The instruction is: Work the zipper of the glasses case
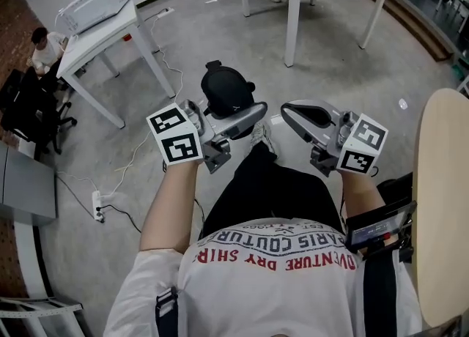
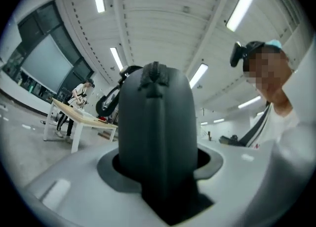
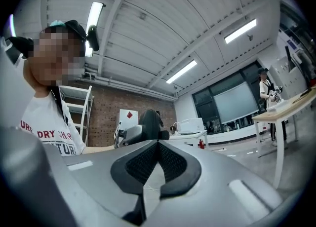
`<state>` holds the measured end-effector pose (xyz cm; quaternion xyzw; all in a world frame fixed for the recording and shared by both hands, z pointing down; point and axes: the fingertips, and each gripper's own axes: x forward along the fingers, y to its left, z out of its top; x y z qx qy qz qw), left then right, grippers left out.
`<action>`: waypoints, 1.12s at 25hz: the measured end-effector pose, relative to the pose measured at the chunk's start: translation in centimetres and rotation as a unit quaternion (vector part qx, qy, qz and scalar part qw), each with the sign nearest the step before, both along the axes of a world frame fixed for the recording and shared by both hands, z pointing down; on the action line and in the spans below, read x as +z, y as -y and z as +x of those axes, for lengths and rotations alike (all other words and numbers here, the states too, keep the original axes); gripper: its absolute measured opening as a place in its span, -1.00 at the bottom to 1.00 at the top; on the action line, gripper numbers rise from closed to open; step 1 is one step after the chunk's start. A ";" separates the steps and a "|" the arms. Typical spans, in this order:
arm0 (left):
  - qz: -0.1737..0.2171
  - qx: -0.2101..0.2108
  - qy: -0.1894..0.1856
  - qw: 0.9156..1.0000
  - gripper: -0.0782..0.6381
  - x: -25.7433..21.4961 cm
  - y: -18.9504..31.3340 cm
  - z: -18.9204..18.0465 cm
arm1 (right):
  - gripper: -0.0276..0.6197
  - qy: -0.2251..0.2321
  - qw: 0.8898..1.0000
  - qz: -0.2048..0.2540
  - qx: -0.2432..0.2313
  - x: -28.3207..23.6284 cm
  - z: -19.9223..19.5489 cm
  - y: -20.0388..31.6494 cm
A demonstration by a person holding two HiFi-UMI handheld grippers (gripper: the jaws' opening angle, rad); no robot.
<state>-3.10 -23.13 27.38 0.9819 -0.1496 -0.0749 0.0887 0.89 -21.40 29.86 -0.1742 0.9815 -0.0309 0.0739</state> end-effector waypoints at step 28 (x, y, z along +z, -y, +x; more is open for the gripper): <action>0.016 0.005 0.174 0.985 -0.10 8.4 -1.0 0.8 | -0.91 -0.075 0.997 -0.017 0.027 3.9 0.0 1.0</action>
